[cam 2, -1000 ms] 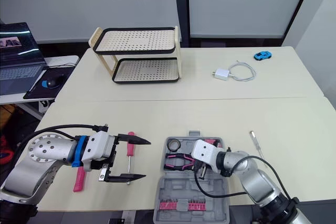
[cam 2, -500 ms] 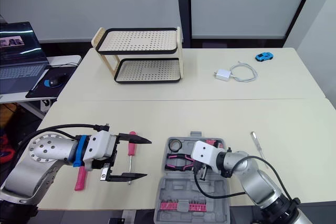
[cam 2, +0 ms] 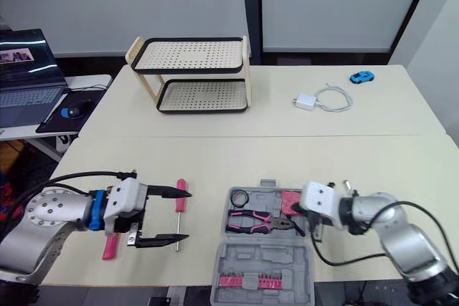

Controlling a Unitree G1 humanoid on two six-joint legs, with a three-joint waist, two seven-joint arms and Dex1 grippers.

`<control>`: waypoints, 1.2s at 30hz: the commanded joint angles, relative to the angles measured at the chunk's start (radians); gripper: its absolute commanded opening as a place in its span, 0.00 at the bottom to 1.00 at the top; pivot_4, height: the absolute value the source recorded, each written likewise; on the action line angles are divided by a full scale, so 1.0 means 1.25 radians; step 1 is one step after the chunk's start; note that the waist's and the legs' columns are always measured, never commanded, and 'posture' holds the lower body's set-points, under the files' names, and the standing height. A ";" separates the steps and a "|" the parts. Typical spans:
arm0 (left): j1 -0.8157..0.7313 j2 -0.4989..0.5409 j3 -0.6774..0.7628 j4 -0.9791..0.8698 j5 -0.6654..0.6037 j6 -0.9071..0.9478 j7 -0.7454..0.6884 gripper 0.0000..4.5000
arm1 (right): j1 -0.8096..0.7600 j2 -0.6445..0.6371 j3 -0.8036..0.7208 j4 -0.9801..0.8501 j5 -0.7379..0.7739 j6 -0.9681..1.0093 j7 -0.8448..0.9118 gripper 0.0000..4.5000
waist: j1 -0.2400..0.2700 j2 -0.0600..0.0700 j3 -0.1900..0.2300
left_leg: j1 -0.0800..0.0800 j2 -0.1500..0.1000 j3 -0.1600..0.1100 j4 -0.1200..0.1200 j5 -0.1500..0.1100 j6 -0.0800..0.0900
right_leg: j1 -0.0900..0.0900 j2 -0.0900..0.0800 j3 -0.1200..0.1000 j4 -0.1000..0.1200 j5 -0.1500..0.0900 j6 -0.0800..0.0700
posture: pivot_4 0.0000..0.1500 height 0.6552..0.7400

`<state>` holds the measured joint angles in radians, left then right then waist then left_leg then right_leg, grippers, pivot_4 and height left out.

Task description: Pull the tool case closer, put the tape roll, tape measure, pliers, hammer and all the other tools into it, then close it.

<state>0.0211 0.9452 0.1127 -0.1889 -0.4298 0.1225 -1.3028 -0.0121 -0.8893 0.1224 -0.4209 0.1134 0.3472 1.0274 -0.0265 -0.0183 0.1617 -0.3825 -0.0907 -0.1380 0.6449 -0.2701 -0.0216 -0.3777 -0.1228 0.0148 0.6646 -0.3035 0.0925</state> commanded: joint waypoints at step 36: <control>0.024 0.211 0.303 0.855 0.128 -0.376 -0.065 0.79 | 0.136 -0.209 -0.428 0.561 0.045 -0.385 0.167 1.00 | -0.006 0.001 0.001 | 0.003 0.001 0.003 -0.001 -0.001 0.002 | 0.002 0.001 0.000 0.001 0.000 0.000 | 1.00 1.00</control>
<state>0.0373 1.2156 0.4913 0.9290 -0.2572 -0.3450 -1.3684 0.1433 -1.1609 -0.4033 0.3644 0.1400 -0.1604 1.2411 -0.0345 -0.0171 0.1626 -0.3789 -0.0890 -0.1346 0.6442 -0.2719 -0.0190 -0.3752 -0.1221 0.0148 0.6656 -0.3037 0.0928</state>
